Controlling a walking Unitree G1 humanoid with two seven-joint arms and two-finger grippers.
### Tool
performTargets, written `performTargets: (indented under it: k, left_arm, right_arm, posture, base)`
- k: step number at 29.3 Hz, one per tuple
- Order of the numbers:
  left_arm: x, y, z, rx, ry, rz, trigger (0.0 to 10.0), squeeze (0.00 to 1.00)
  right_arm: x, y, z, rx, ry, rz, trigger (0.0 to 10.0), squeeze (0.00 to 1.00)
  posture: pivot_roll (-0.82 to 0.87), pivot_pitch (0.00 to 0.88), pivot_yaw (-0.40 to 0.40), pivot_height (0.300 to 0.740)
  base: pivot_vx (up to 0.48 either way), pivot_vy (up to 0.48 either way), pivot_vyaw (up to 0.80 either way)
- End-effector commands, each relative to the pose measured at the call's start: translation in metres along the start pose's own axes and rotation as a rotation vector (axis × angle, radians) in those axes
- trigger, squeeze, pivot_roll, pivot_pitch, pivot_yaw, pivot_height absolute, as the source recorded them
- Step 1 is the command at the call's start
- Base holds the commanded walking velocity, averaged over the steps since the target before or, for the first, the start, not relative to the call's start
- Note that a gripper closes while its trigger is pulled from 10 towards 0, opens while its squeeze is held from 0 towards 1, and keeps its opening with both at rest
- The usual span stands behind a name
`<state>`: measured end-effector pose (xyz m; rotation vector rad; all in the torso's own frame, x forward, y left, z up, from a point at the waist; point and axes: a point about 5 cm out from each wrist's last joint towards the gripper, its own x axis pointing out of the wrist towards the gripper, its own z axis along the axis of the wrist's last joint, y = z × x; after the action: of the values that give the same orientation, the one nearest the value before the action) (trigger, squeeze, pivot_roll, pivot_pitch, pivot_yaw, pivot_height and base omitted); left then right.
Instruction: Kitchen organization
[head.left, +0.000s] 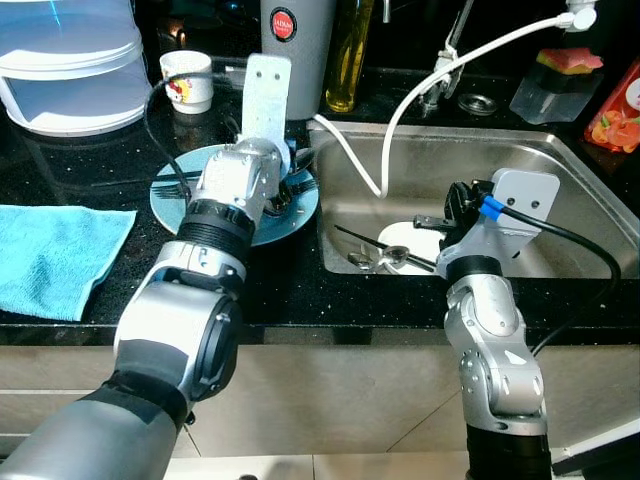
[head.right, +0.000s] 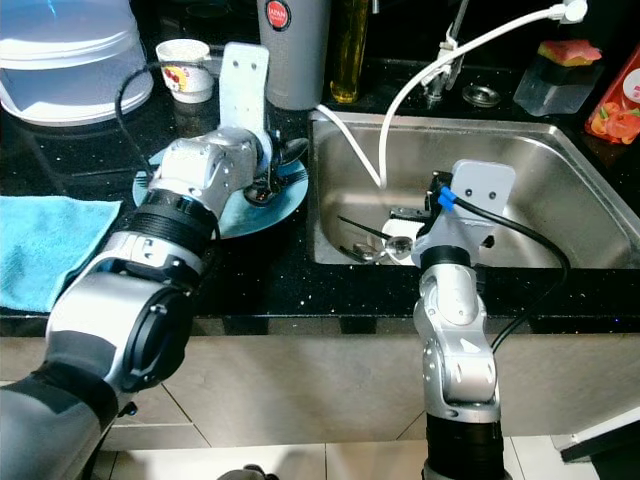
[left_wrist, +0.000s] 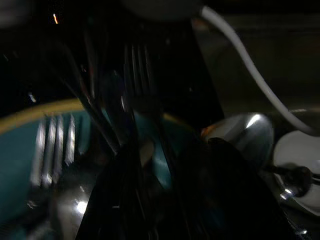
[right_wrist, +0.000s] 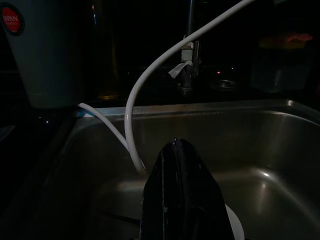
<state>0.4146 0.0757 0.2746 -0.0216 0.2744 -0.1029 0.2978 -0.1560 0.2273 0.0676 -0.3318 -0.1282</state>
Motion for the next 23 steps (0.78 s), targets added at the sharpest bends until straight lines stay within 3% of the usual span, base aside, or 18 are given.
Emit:
performTargets:
  k: [1, 6, 7, 8, 9, 10, 11, 18, 23]
  left_arm:
    - [0.002, -0.005, -0.012, 0.006, 0.05, -0.016, 10.0, 0.0]
    - [0.006, 0.005, -0.028, 0.028, 0.112, 0.031, 9.4, 0.0]
    - [0.007, 0.006, -0.032, 0.016, 0.132, 0.033, 8.0, 0.0]
    - [0.007, 0.007, -0.035, 0.006, 0.146, 0.034, 8.0, 0.0]
    - [0.007, 0.007, -0.036, 0.002, 0.155, 0.034, 6.9, 0.0]
    - [0.007, 0.008, -0.038, -0.007, 0.164, 0.033, 4.3, 0.0]
    - [0.008, 0.008, -0.042, -0.034, 0.185, 0.029, 0.4, 0.0]
    - [0.008, 0.009, -0.046, -0.102, 0.213, 0.022, 0.0, 0.0]
    - [0.008, 0.01, -0.04, -0.085, 0.187, 0.031, 0.0, 0.0]
  right_arm:
    - [-0.001, -0.003, -0.001, 0.006, 0.005, -0.017, 10.0, 0.0]
    - [-0.001, -0.003, -0.001, 0.005, 0.007, -0.017, 10.0, 0.0]
    - [-0.001, -0.003, -0.001, 0.006, 0.007, -0.017, 10.0, 0.0]
    - [-0.001, -0.003, -0.001, 0.006, 0.007, -0.017, 10.0, 0.0]
    - [-0.001, -0.004, -0.001, 0.006, 0.007, -0.017, 10.0, 0.0]
    - [-0.001, -0.004, -0.001, 0.006, 0.007, -0.017, 10.0, 0.0]
    - [-0.001, -0.004, -0.001, 0.005, 0.007, -0.016, 10.0, 0.0]
    - [-0.001, -0.004, -0.001, 0.004, 0.007, -0.014, 10.0, 0.0]
    - [-0.001, -0.004, -0.001, 0.004, 0.006, -0.014, 10.0, 0.0]
  posture:
    - [0.22, 0.084, -0.033, 0.74]
    - [0.22, 0.086, -0.034, 0.74]
    - [0.23, 0.088, -0.035, 0.74]
    - [0.23, 0.088, -0.035, 0.74]
    - [0.22, 0.089, -0.037, 0.74]
    - [0.22, 0.089, -0.037, 0.74]
    - [0.23, 0.089, -0.038, 0.74]
    - [0.22, 0.088, -0.039, 0.74]
    - [0.22, 0.089, -0.04, 0.74]
  base:
    - [0.0, 0.0, 0.0]
    - [0.0, 0.0, 0.0]
    - [0.0, 0.0, 0.0]
    - [0.0, 0.0, 0.0]
    - [0.0, 0.0, 0.0]
    - [0.0, 0.0, 0.0]
    - [0.0, 0.0, 0.0]
    - [0.0, 0.0, 0.0]
    - [0.0, 0.0, 0.0]
